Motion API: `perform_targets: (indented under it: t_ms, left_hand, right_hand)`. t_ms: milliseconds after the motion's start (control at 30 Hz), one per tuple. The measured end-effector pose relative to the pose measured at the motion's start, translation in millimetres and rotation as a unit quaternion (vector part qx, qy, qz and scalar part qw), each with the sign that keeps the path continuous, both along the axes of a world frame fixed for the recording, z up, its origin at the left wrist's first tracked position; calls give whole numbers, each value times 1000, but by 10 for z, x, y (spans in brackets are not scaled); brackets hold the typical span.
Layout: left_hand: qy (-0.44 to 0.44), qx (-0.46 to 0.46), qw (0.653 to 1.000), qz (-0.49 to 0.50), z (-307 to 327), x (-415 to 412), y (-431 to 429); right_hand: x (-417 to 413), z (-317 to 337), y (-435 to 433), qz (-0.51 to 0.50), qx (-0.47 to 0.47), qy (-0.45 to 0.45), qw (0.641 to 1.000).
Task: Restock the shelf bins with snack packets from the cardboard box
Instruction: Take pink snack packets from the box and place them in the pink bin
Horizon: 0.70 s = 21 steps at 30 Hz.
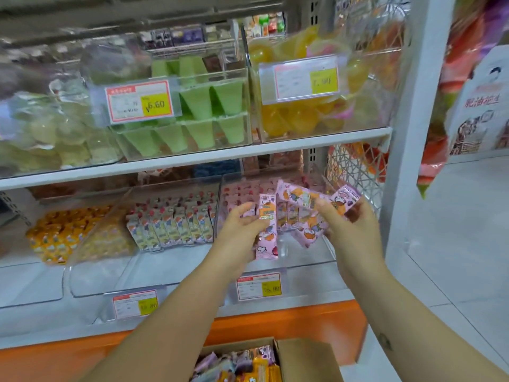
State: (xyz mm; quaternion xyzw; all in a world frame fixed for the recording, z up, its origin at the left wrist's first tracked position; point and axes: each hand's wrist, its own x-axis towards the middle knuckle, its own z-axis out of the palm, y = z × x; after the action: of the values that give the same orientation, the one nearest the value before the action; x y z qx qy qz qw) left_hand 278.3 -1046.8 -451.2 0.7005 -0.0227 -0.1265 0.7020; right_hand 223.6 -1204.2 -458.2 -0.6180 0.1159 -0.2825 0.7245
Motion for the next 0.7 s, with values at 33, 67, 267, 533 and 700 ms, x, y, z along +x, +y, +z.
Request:
perform_targets:
  t_ms: [33,67,267,533,700]
  left_hand:
    - [-3,21,1000,-15,14,-10,22]
    - [-20,59,997,-36,41,-23,52]
    - [-131,220,961,-101,197,-26,186]
    - [-86,27,995,-40,259,-17,198]
    - [-118,46,991,-52,328,60,161]
  right_hand:
    - [13,-8,-15,-7,25,-7,1000]
    - [22,-11,-44,-12,42,-19,999]
    - [4,-28,-78,102,-20,1,995]
    - [-55,2,-82,217,-73,30,973]
    - [6,23,-151,217,-148,59,963]
